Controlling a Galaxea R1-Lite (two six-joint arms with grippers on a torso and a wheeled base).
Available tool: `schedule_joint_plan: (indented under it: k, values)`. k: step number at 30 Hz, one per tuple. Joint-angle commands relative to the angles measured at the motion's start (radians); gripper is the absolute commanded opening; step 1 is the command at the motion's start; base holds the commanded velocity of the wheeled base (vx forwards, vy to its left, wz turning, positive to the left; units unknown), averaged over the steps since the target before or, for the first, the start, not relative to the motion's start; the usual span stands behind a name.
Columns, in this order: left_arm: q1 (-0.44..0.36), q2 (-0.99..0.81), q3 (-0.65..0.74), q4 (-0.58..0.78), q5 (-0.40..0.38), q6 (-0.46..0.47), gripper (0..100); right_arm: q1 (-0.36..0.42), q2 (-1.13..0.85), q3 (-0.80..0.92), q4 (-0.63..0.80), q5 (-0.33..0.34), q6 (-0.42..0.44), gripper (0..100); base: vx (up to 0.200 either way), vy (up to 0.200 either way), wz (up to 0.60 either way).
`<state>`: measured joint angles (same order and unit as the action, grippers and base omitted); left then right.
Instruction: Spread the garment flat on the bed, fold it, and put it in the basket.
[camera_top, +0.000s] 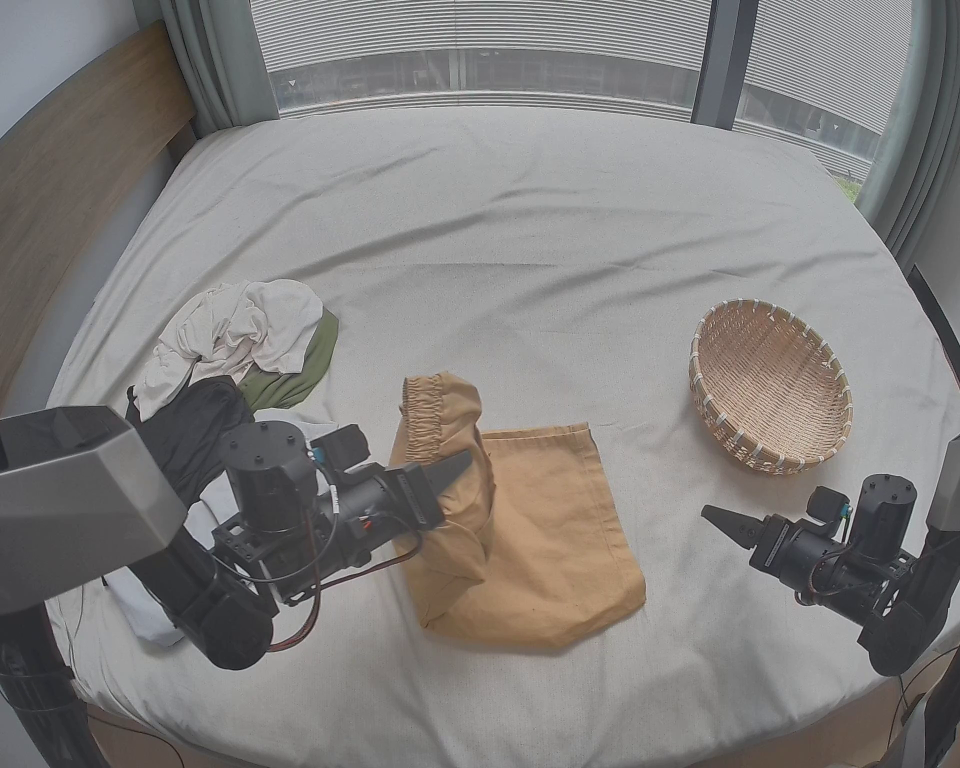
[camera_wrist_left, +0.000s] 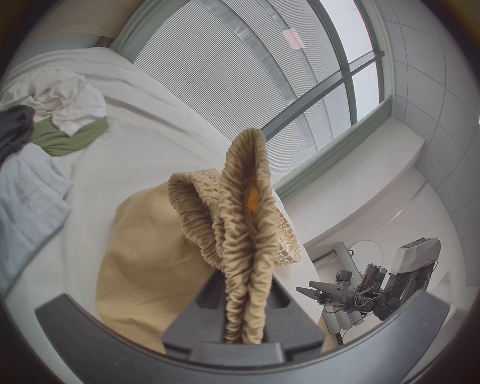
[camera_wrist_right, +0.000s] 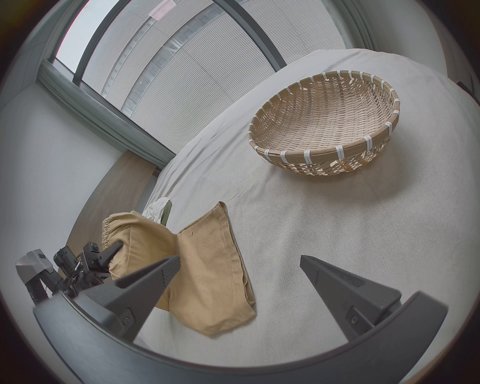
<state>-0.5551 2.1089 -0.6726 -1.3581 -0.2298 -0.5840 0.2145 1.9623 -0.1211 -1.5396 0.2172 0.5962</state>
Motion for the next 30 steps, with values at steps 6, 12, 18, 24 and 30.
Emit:
schedule_joint_plan:
  k: [6,12,18,24,30]
  values:
    - [-0.078,0.152,-0.127,0.011,0.003,-0.002,0,0.009,0.003,-0.006,-0.001,0.001,0.007,100,0.000,0.000,0.00]
    - [-0.075,0.181,-0.162,0.039,0.004,0.000,0,0.014,0.003,-0.006,-0.001,0.001,0.008,100,0.000,0.000,0.00]
    - [-0.072,0.183,-0.177,0.039,0.004,0.001,100,0.016,0.004,-0.008,-0.001,0.002,0.008,100,0.000,0.000,0.00]
    - [-0.091,0.175,-0.170,0.036,0.033,0.000,100,0.026,0.013,-0.006,-0.001,0.002,0.008,100,0.000,0.000,0.00]
    - [-0.089,0.155,-0.104,0.027,0.067,0.003,100,0.051,0.069,-0.008,-0.001,0.002,0.008,100,0.000,0.000,0.00]
